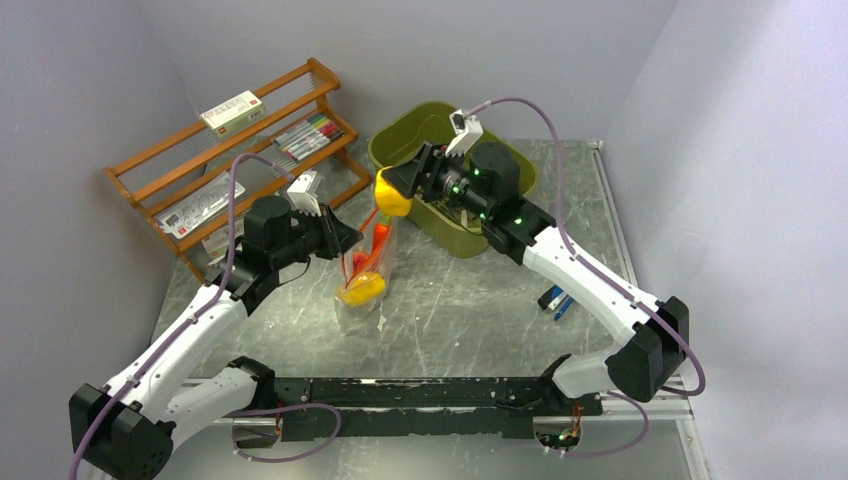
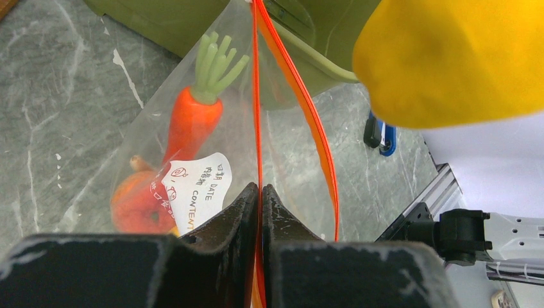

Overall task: Place the food in the zip-top bag and seal the zipper
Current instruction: Place the fake vegetable in the zipper food storage bag.

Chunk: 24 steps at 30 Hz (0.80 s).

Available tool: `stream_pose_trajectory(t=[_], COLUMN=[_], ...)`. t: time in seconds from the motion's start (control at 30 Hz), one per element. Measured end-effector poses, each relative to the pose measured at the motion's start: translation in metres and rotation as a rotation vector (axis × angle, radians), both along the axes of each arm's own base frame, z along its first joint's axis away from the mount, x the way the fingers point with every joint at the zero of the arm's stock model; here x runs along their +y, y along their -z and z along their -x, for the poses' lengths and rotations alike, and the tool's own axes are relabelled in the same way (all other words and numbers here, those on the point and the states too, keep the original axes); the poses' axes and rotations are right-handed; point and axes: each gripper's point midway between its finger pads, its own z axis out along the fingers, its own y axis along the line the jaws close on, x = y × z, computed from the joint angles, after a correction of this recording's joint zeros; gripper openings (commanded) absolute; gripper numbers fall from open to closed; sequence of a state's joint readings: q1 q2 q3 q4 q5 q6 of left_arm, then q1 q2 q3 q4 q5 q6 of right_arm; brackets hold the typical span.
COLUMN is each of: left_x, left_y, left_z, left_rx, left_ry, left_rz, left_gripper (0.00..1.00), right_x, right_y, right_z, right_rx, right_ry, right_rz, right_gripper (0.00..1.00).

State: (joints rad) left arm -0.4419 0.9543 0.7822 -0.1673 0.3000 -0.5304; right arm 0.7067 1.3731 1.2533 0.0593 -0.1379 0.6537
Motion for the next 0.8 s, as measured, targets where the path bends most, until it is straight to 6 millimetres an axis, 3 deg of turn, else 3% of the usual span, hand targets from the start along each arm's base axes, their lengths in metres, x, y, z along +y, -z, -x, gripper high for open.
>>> stream_pose_trajectory(t=[0.23, 0.43, 0.8], left_x=[-0.003, -0.004, 0.000], left_y=[0.002, 0.002, 0.004], left_z=[-0.001, -0.001, -0.004], left_rx=[0.009, 0.010, 0.018], left_ry=[0.007, 0.010, -0.022], left_rz=[0.010, 0.014, 0.005], left_gripper=[0.07, 0.07, 0.07], right_x=[0.022, 0.038, 0.033], right_y=[0.000, 0.020, 0.061], right_z=[0.012, 0.012, 0.011], right_rx=[0.008, 0.038, 0.080], right_ry=[-0.025, -0.035, -0.006], right_rz=[-0.063, -0.053, 0.012], right_gripper=[0.46, 0.46, 0.46])
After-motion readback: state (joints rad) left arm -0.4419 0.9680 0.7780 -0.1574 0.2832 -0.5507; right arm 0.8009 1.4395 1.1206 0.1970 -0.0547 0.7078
